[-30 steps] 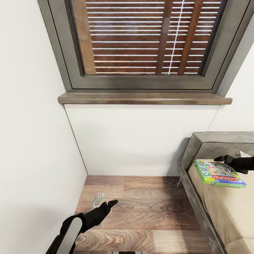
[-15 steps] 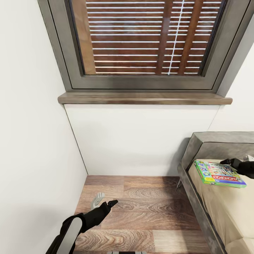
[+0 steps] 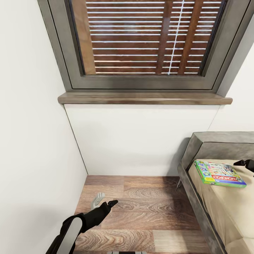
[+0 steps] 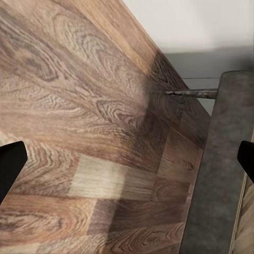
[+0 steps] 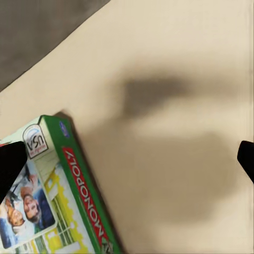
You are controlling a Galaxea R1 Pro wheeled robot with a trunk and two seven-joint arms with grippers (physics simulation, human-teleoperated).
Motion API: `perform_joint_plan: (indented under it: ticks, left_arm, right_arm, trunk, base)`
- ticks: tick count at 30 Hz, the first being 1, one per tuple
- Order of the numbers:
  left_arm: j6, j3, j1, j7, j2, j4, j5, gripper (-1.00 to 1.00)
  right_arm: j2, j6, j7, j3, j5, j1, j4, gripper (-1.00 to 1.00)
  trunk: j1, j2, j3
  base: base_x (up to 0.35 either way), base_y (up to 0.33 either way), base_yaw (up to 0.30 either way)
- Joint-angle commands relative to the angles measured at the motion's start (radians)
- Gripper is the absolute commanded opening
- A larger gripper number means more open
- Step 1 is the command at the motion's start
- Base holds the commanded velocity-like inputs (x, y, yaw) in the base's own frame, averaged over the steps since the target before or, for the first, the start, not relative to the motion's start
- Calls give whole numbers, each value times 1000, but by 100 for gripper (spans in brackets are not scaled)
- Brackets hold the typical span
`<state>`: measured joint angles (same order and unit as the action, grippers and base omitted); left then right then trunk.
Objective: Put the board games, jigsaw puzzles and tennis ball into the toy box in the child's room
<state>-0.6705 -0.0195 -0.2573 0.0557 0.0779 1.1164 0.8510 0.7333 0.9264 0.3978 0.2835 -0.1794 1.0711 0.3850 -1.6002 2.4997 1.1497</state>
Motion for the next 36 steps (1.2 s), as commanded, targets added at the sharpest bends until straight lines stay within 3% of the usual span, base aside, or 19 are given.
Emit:
perform_joint_plan:
  ticks: [1, 8, 20, 36]
  left_arm:
    - [-4, 1, 0, 3, 0, 0, -1, 100]
    - [-4, 1, 0, 3, 0, 0, -1, 100]
    - [-4, 1, 0, 3, 0, 0, -1, 100]
    - [-3, -2, 0, 4, 1, 0, -1, 100]
  right_arm:
    - [0, 5, 2, 5, 1, 1, 0, 100]
    - [7, -18, 39, 5, 0, -4, 1, 100]
    - [20, -121, 146, 6, 1, -36, 2, 100]
    - [40, -163, 168, 7, -1, -44, 6, 100]
  trunk:
    - [0, 0, 1]
    - [0, 0, 1]
    - [0, 0, 1]
    - [0, 0, 1]
  base:
    - [0, 0, 0]
    - [0, 0, 0]
    - [0, 0, 0]
    - [0, 0, 0]
